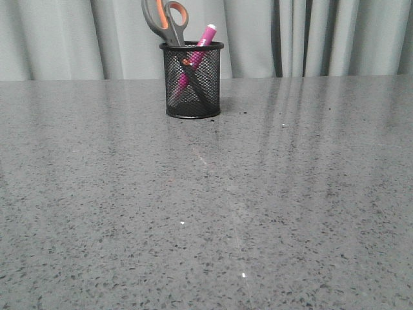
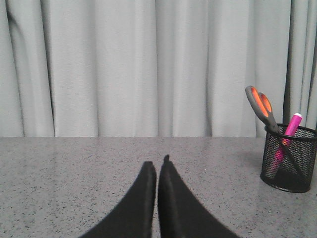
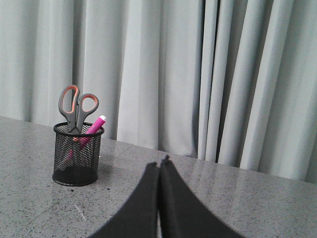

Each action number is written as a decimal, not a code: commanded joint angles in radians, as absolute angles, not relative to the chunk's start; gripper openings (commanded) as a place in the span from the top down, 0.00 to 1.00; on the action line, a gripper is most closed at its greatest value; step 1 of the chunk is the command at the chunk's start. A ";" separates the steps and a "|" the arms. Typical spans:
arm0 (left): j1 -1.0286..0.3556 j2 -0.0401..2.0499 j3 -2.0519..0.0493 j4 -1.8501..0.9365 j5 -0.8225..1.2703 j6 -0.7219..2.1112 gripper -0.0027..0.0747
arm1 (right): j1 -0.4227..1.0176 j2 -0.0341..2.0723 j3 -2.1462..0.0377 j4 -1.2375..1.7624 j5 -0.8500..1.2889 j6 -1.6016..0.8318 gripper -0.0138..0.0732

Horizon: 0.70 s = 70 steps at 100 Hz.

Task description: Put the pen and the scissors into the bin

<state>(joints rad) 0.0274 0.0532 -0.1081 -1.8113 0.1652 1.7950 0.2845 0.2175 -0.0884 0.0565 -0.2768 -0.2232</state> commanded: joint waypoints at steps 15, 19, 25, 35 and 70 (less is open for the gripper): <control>0.029 0.063 -0.137 -1.811 0.181 1.773 0.99 | 0.277 0.224 -0.114 0.052 -0.342 -0.233 0.93; 0.029 0.063 -0.139 -1.706 0.185 1.708 0.99 | 0.277 0.224 -0.114 0.052 -0.342 -0.233 0.93; 0.029 0.063 -0.148 -1.480 0.165 1.520 0.99 | 0.277 0.224 -0.114 0.052 -0.342 -0.233 0.93; 0.029 0.063 -0.157 -0.984 0.117 0.996 0.99 | 0.277 0.224 -0.114 0.052 -0.342 -0.233 0.93; 0.027 0.063 -0.093 -0.063 0.023 0.064 0.99 | 0.277 0.224 -0.114 0.052 -0.342 -0.233 0.93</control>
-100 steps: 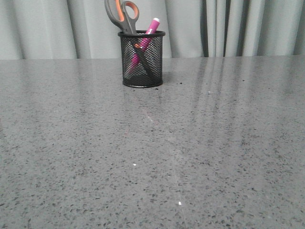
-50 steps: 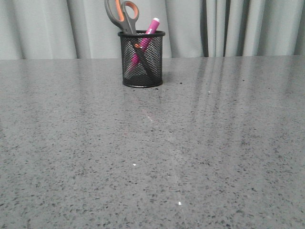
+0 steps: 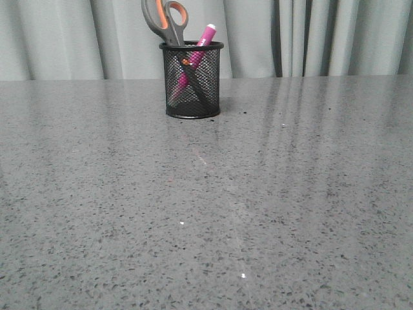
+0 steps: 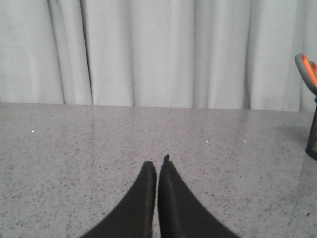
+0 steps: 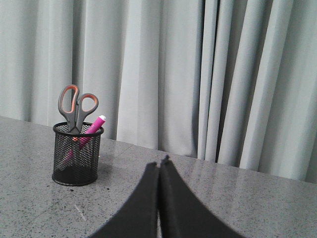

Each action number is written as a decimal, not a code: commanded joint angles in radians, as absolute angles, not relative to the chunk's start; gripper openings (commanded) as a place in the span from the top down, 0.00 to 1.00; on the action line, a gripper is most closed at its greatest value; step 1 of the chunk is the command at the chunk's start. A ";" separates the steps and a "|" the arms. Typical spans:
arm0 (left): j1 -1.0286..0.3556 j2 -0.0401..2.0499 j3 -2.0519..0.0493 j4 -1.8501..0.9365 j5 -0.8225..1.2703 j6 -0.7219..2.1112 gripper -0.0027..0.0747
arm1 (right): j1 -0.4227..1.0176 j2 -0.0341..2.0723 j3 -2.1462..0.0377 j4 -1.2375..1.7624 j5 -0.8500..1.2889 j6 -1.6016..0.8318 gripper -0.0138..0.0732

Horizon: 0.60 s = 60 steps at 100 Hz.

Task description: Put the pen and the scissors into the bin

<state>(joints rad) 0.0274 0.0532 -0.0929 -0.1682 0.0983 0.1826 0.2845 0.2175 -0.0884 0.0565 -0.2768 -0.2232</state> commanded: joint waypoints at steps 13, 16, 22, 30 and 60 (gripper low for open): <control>-0.019 0.061 -0.043 -0.009 0.000 0.064 0.99 | 0.277 0.224 -0.114 0.052 -0.342 -0.233 0.93; -0.033 0.055 -0.031 0.000 -0.012 0.064 0.99 | 0.277 0.224 -0.114 0.052 -0.342 -0.233 0.93; -0.054 0.047 0.002 0.000 -0.035 0.064 0.99 | 0.277 0.224 -0.114 0.052 -0.342 -0.233 0.93; -0.057 0.022 0.046 -0.027 -0.054 0.064 0.99 | 0.277 0.224 -0.114 0.052 -0.342 -0.233 0.93; -0.021 -0.037 0.046 -0.008 -0.029 0.064 0.99 | 0.277 0.224 -0.114 0.052 -0.342 -0.233 0.93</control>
